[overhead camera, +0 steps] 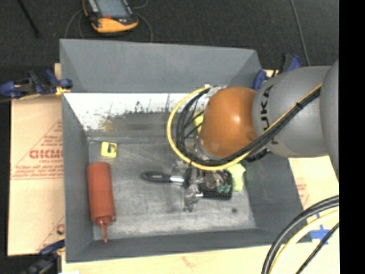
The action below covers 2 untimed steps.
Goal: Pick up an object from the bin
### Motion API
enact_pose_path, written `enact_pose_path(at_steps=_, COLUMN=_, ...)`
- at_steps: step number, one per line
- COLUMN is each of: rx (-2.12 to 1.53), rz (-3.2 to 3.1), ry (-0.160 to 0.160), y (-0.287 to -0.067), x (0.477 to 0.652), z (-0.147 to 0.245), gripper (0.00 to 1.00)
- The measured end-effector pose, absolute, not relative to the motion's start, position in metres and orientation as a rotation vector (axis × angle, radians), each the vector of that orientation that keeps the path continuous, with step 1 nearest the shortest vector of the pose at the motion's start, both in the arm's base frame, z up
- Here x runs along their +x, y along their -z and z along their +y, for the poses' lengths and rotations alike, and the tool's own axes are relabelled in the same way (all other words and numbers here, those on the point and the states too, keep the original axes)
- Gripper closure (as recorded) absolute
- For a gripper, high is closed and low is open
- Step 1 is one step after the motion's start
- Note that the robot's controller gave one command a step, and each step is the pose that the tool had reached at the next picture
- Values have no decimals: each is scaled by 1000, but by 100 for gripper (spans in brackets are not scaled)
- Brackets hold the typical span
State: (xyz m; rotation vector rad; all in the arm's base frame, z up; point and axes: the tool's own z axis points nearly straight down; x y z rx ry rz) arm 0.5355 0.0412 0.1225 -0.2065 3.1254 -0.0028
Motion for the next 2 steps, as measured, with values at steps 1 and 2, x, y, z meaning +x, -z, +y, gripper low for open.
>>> enact_pose_path(at_steps=1, rx=-462, rz=3097, ry=-1, y=-74, x=600, z=31, gripper=100)
enact_pose_path(at_steps=2, rx=-460, rz=3098, ry=-1, y=-74, x=600, z=31, gripper=100)
